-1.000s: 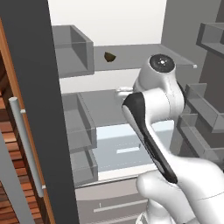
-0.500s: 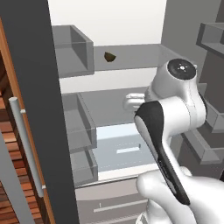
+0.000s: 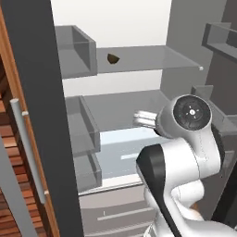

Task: Pick the kiwi and orange from the fridge and place them inside the tupperware on the counter.

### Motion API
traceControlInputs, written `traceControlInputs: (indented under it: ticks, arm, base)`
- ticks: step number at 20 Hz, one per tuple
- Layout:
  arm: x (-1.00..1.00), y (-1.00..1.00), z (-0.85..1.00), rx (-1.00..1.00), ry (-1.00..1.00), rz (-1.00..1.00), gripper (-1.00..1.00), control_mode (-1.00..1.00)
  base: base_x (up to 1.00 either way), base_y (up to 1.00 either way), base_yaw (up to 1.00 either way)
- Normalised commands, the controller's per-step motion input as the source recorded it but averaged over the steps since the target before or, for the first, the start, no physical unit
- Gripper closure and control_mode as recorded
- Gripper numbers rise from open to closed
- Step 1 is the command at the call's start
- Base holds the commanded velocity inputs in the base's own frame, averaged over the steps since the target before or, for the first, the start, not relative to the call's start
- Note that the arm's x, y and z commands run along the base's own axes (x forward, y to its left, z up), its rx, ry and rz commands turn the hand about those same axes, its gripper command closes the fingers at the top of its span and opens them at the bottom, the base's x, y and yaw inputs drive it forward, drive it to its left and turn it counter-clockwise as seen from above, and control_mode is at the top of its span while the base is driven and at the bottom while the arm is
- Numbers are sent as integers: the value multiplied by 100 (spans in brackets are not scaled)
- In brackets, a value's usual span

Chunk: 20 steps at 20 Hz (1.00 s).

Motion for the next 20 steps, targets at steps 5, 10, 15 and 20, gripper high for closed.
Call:
traceControlInputs:
  ticks: [5,10,15,20]
  arm:
    - [0,0,0,0,0,0,100,100]
    - [0,0,0,0,0,0,100,100]
    - [0,0,0,0,0,0,100,100]
    - [0,0,0,0,0,0,100,100]
  base:
    - [-84,0,-25]
    - [-86,4,-32]
    - [-82,4,-50]
    - [-59,0,-90]
